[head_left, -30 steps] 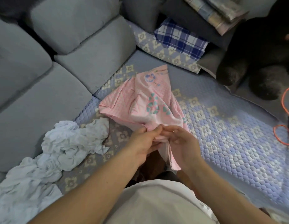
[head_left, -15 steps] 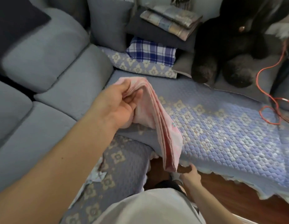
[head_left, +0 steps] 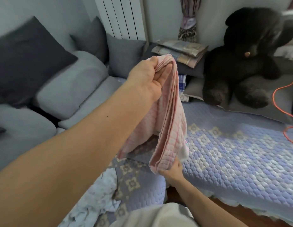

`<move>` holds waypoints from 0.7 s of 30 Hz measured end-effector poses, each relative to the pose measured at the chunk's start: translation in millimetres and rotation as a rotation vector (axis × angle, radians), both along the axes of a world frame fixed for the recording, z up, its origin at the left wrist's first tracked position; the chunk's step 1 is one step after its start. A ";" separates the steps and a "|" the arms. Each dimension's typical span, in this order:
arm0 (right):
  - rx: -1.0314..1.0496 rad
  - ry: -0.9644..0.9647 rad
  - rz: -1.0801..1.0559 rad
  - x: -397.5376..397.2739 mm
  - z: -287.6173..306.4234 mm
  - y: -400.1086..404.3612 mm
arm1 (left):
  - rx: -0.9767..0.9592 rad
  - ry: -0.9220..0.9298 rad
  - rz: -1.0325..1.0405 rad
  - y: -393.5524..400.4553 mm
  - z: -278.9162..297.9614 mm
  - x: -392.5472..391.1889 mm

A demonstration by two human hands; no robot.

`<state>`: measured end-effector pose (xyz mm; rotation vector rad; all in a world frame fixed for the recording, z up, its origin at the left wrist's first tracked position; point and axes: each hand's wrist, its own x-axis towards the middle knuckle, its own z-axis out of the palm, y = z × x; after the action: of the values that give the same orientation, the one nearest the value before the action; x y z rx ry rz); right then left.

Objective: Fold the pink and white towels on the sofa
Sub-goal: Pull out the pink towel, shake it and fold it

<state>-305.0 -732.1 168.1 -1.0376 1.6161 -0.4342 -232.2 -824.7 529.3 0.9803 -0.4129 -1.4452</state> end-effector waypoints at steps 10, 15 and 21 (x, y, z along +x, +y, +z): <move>-0.344 0.110 -0.315 15.0 75.5 -54.2 | -0.142 0.028 0.065 -17.9 56.6 -4.7; -0.455 0.293 -0.334 -8.3 100.7 -63.0 | -0.222 0.033 0.094 -21.6 91.7 3.6; -0.313 0.327 -0.625 -71.8 82.3 -57.7 | -0.269 0.033 0.205 -40.8 115.2 41.8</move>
<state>-376.7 -789.8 250.3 -0.8369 2.2178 -1.0002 -190.4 -865.4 644.5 0.7579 -0.4554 -1.1849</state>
